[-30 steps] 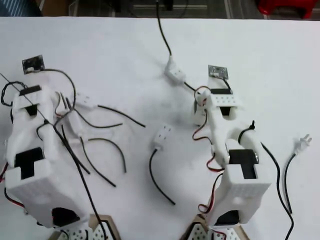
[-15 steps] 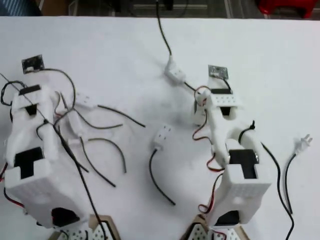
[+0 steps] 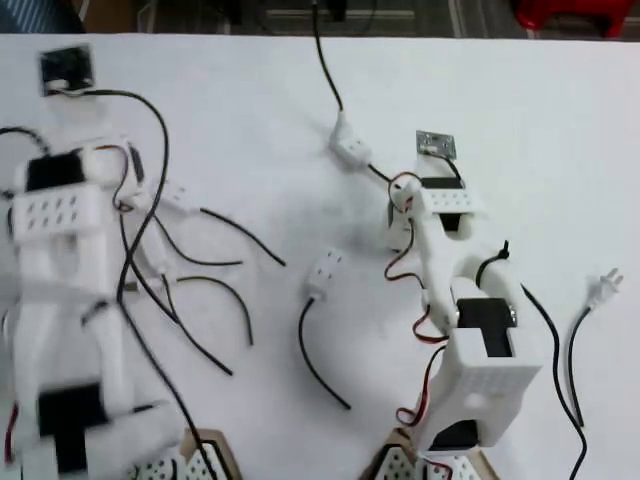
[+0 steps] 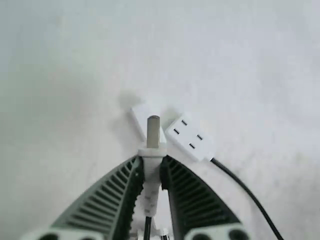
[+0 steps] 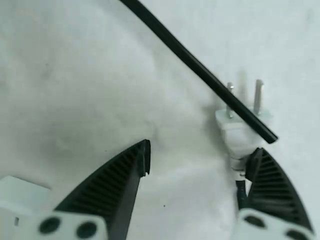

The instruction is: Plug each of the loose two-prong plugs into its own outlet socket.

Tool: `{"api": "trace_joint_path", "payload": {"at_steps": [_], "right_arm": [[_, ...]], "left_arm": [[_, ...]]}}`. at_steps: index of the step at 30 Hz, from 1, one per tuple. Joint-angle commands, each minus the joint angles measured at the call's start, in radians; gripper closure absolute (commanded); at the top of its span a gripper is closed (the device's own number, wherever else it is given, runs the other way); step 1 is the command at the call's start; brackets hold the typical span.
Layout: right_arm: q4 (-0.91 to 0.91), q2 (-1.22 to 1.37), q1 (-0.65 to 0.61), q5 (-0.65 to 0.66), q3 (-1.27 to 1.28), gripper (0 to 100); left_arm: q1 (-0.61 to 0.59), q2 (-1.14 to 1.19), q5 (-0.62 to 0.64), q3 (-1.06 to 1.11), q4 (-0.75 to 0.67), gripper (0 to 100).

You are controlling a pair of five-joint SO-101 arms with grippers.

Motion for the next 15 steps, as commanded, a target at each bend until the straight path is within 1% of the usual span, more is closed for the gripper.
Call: {"api": "trace_joint_path", "payload": {"at_steps": [1,9,12,15], "right_arm": [[-0.013,-0.002,-0.004,0.002,-0.032,70.0],[-0.013,-0.001,-0.004,0.002,-0.031,70.0],[-0.013,-0.001,-0.004,0.002,-0.031,70.0],[-0.013,-0.001,-0.004,0.002,-0.031,70.0]], "left_arm": [[0.05,-0.302,-0.002,0.141,-0.08,98],[0.182,-0.863,0.003,0.615,-0.365,98],[0.222,-1.049,0.003,0.733,-0.436,98],[0.237,-1.199,0.003,0.801,-0.485,98]]}}
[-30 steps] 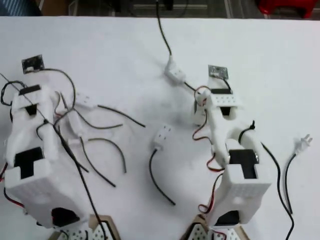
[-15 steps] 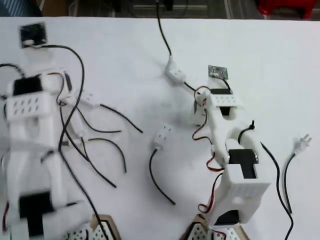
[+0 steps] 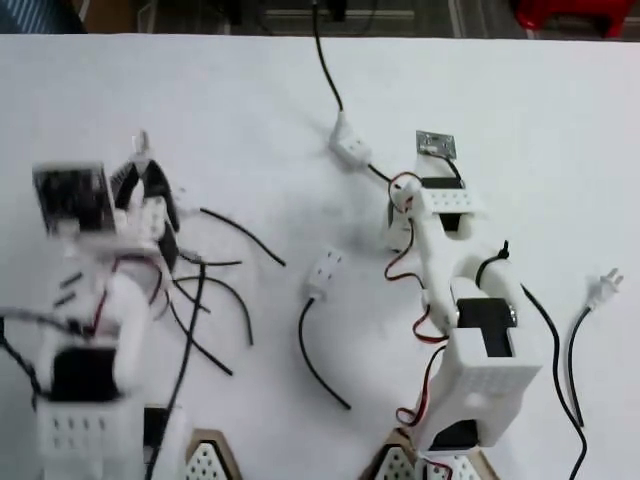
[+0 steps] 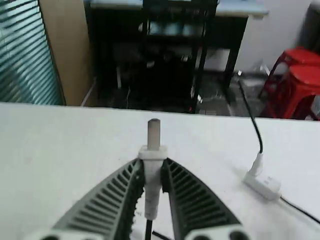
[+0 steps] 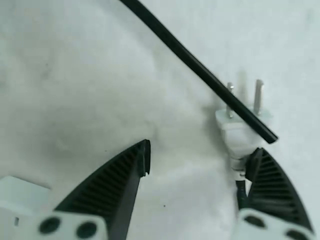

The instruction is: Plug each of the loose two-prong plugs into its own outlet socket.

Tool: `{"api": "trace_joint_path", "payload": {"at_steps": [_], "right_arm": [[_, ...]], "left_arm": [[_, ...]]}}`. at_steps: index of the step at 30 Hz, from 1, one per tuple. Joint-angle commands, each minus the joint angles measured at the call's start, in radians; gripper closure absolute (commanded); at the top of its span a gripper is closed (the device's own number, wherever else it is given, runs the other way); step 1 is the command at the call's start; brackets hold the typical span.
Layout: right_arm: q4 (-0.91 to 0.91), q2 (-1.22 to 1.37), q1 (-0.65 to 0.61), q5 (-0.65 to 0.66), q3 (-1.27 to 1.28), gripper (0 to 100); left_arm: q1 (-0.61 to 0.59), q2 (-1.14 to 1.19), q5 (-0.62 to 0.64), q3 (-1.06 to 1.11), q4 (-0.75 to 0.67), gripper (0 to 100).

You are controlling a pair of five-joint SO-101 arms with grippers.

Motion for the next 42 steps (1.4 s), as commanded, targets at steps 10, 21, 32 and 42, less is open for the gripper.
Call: {"api": "trace_joint_path", "payload": {"at_steps": [10,21,32,42], "right_arm": [[-0.012,-0.01,-0.004,0.002,-0.031,70.0],[0.242,-0.228,-0.018,0.0,-0.262,70.0],[0.53,-0.591,-0.102,0.002,-0.842,70.0],[0.549,-0.765,-0.639,0.003,-1.053,70.7]], "left_arm": [[0.027,-0.478,0.011,0.06,-0.103,98],[0.116,-0.472,0.103,0.058,-0.242,98],[0.131,-0.472,0.106,0.055,-0.454,98],[0.131,-0.473,0.109,0.026,-0.459,98]]}}
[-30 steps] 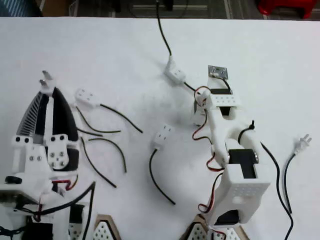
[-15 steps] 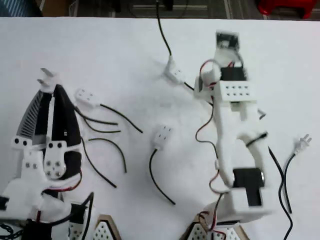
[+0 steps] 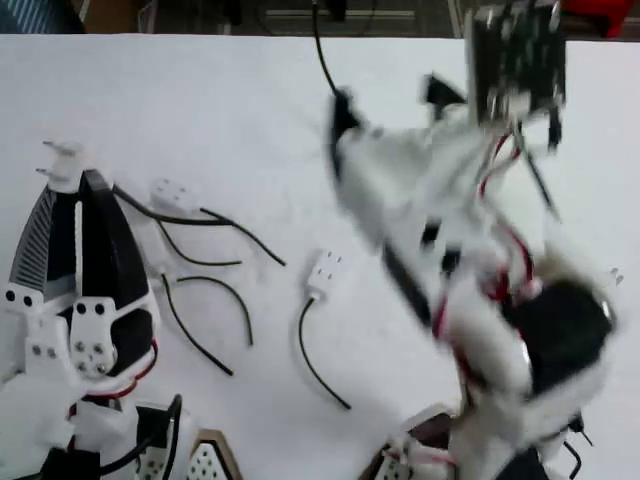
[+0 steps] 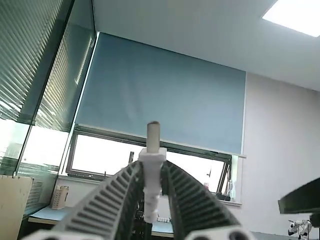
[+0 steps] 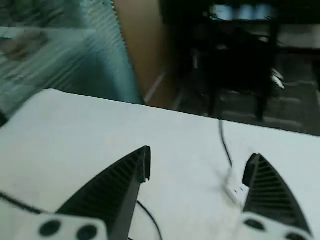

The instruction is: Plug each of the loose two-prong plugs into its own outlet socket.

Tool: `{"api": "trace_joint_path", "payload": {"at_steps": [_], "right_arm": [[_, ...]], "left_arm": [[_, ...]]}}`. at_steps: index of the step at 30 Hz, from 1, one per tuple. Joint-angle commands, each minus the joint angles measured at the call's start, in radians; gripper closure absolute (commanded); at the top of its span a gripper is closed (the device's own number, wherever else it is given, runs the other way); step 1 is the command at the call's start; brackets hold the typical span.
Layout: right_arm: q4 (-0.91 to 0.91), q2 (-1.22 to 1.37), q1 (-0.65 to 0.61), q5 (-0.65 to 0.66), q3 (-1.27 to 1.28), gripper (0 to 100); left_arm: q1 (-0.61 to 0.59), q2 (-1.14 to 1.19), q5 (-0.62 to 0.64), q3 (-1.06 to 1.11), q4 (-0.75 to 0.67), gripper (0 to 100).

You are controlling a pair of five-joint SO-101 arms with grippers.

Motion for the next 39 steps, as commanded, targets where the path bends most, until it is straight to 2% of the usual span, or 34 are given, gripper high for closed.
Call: {"api": "trace_joint_path", "payload": {"at_steps": [1,3,7,10,14,20,23,27,35,39], "right_arm": [[0.001,-0.067,-0.262,0.009,-0.078,72.3],[-0.004,-0.088,-0.328,0.094,-0.081,78.7],[-0.061,-0.124,-0.406,0.358,-0.077,98.0],[-0.081,-0.145,-0.407,0.466,-0.074,93.9],[-0.116,-0.13,-0.406,0.47,-0.074,94.1],[-0.377,-0.018,-0.406,0.476,-0.072,97.9],[-0.444,0.071,-0.412,0.47,-0.075,98.0],[-0.463,0.136,-0.42,0.47,-0.081,98.0],[-0.427,0.14,-0.544,0.47,-0.074,98.0],[-0.418,0.145,-0.549,0.47,-0.074,98.0]], "left_arm": [[0.007,-0.008,0.006,-0.054,-0.021,98],[0.007,-0.008,0.005,-0.081,-0.021,98],[0.007,-0.008,0.005,-0.12,-0.017,98],[0.007,-0.008,0.008,-0.152,-0.014,98],[0.022,-0.008,0.012,-0.203,0.032,98],[0.275,-0.008,0.003,-0.222,0.127,98],[0.344,-0.008,0.0,-0.219,0.127,98],[0.361,-0.008,-0.071,-0.215,0.127,98],[0.361,-0.008,-0.068,-0.204,0.126,98],[0.361,-0.008,-0.069,-0.183,0.127,98]]}}
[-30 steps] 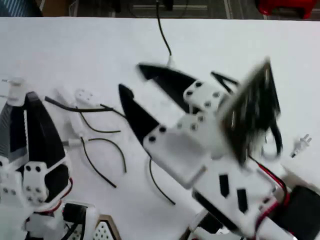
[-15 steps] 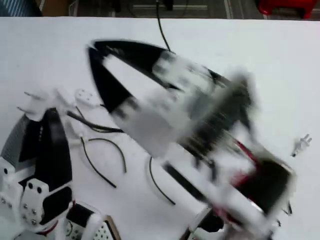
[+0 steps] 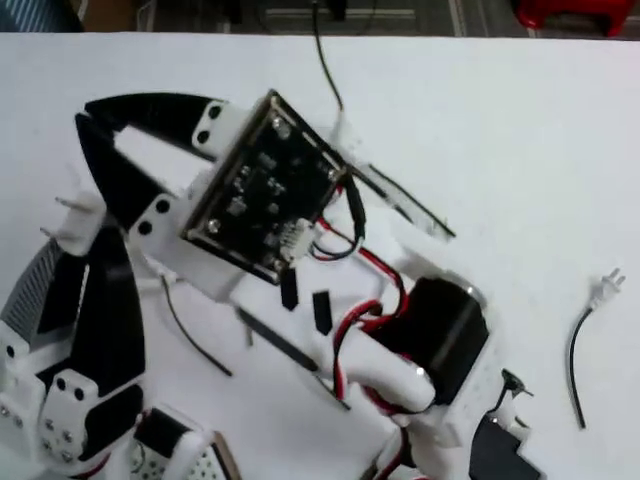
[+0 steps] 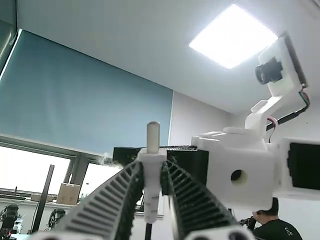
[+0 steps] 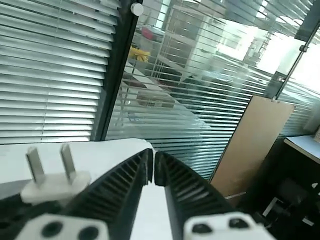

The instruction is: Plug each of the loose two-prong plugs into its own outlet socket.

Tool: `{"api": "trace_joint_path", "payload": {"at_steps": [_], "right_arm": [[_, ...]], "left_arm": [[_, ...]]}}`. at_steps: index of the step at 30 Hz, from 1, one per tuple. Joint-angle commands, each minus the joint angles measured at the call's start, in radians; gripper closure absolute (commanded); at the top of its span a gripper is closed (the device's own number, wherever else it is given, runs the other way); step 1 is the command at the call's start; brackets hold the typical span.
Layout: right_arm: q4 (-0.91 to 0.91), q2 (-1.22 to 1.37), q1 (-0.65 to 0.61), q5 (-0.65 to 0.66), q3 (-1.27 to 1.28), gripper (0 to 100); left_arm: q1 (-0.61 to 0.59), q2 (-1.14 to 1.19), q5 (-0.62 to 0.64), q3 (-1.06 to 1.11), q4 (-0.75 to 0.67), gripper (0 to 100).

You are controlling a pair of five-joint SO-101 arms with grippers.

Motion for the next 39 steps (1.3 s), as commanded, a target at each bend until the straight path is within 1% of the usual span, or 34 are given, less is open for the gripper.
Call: {"api": "trace_joint_path", "payload": {"at_steps": [1,19,22,25,31,35,38,39], "right_arm": [[0.027,-0.001,-0.021,0.005,-0.021,98.0],[0.182,-0.005,-0.038,0.018,-0.029,98.0],[0.213,-0.007,-0.068,0.144,-0.029,97.9],[0.243,-0.008,-0.111,0.262,-0.029,97.9],[0.249,-0.001,-0.173,0.376,-0.029,97.9],[0.249,0.007,-0.203,0.471,-0.02,97.9],[0.252,0.022,-0.257,0.483,-0.029,97.9],[0.251,0.024,-0.257,0.485,-0.031,97.9]], "left_arm": [[0.008,0.001,-0.012,0.008,0.005,98],[0.008,0.001,-0.017,0.0,0.117,98],[0.008,0.001,-0.017,0.005,0.118,98],[0.008,0.001,-0.017,-0.006,0.163,98],[0.008,0.001,-0.017,-0.058,0.267,98],[0.002,0.001,-0.018,-0.055,0.293,98],[0.007,0.002,-0.018,-0.023,0.288,98],[0.007,0.001,-0.018,-0.018,0.285,98]]}}
